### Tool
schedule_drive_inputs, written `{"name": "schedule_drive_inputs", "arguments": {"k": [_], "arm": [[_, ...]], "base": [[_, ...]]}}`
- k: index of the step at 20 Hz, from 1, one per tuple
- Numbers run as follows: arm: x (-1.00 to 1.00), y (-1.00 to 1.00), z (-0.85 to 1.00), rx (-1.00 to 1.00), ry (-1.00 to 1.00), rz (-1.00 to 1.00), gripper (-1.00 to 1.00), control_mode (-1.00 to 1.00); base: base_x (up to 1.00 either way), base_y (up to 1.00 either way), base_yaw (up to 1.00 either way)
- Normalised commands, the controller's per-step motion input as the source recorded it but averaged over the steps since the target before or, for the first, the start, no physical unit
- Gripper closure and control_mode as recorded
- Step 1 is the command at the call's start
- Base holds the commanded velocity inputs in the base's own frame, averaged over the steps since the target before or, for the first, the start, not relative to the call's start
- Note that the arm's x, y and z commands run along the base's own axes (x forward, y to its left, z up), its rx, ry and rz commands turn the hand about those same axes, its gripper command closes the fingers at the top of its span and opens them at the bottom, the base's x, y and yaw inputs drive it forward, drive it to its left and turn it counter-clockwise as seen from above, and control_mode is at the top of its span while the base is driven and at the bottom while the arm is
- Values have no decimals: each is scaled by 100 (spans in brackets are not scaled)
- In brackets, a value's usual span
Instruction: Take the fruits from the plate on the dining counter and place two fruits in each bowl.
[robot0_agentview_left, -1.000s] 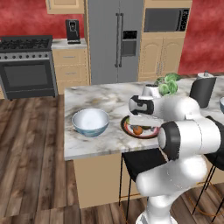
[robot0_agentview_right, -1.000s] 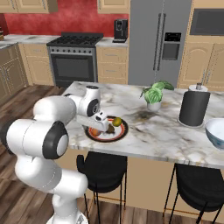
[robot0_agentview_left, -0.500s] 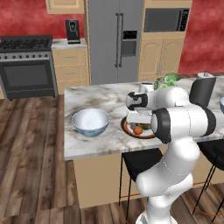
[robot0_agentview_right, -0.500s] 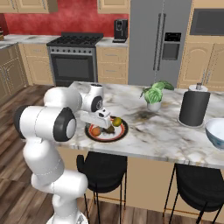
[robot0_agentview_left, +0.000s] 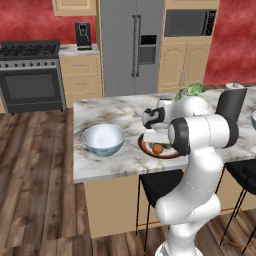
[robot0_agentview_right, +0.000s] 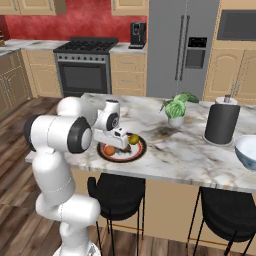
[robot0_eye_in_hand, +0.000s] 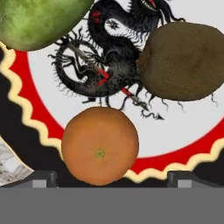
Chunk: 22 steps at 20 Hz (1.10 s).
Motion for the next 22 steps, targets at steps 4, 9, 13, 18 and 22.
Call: {"name": "schedule_drive_inputs", "arguments": {"k": [4, 9, 13, 18, 22], "arm": [[15, 0, -24, 0, 0, 0, -100, -100], [14, 0, -14, 0, 0, 0, -100, -100], [0, 0, -13, 0, 0, 0, -100, -100], [0, 0, -9, 0, 0, 0, -100, -100], [0, 0, -4, 0, 0, 0, 100, -100]], "base": [[0, 0, 0], [0, 0, 0], [0, 0, 0], [0, 0, 0], [0, 0, 0]]}}
